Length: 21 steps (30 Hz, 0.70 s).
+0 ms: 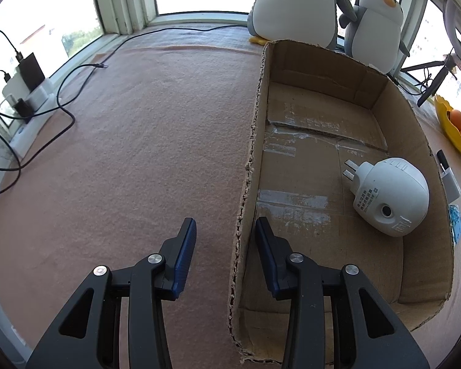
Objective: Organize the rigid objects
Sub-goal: 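Carry the white dome device into the cardboard box and release it, then grasp the white lotion tube with the right gripper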
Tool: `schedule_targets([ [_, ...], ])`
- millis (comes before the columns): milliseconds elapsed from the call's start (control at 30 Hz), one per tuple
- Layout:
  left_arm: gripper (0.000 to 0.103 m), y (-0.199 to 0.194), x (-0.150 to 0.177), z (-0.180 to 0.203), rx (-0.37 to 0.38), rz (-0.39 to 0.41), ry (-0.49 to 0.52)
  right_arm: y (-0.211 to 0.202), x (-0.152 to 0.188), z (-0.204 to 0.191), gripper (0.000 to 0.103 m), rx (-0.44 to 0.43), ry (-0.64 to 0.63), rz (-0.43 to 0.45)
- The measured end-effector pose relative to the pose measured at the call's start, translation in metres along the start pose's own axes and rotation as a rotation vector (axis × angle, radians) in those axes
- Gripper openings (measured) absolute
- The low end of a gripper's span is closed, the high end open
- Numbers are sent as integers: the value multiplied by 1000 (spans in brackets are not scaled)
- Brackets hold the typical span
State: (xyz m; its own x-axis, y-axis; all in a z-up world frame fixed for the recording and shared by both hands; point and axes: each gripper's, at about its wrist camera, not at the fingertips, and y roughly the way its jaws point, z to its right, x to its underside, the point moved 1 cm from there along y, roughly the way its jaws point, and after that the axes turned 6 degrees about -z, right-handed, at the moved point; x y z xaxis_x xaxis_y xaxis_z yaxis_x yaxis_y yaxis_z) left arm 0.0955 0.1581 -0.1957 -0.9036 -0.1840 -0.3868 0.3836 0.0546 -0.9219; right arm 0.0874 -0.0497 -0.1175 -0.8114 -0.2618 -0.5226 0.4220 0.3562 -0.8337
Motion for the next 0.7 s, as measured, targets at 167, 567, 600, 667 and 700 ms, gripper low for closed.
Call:
schedule_targets([
  [167,37,0,0,1,1,-1,-1,-18,14,37,61,7,80,-4],
  [567,37,0,0,0,1,-1,-1,-7,45,104,38,-10,244,-111],
  [600,37,0,0,0,1,-1,-1,-3,45,106,36,-21,255,-122],
  [667,37,0,0,0,1,-1,0,7,45,111,33,-48,282,-153],
  [700,37,0,0,0,1,-1,0,11,45,113,30,-57,291,-168],
])
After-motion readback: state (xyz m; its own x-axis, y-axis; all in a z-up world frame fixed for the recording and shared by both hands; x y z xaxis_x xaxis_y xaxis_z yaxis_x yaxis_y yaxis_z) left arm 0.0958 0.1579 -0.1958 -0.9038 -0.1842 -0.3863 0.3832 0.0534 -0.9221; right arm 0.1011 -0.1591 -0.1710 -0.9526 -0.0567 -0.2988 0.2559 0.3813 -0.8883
